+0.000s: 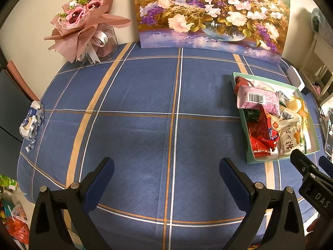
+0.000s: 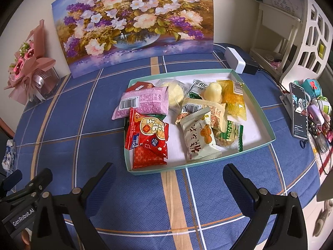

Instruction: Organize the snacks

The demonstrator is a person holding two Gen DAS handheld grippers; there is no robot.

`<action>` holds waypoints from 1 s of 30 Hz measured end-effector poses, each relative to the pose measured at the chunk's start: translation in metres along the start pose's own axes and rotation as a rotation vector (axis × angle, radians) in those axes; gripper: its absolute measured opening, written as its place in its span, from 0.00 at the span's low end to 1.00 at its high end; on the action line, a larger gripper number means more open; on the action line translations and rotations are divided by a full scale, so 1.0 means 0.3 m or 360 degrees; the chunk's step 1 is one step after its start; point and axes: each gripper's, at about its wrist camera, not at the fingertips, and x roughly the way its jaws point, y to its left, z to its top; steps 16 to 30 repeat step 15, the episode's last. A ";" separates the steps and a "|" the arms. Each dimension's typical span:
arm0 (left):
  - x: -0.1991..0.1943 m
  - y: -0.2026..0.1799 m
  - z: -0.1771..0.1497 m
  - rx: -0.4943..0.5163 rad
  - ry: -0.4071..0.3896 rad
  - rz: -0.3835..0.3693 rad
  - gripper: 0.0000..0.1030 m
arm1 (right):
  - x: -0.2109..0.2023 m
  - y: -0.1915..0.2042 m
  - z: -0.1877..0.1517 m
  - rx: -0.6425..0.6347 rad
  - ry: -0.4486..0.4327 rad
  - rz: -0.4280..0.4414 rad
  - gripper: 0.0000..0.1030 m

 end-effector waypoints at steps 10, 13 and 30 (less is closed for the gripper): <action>-0.001 0.009 -0.006 -0.0015 -0.0005 -0.0003 0.98 | -0.001 0.000 0.000 0.0000 -0.0001 0.0000 1.00; -0.010 0.011 -0.007 -0.0019 -0.0024 -0.0002 0.98 | 0.000 0.000 0.000 -0.0001 0.0000 0.0001 1.00; -0.009 0.006 -0.006 -0.0013 -0.0019 -0.0017 0.98 | -0.001 0.000 0.000 0.0001 0.0000 0.0000 1.00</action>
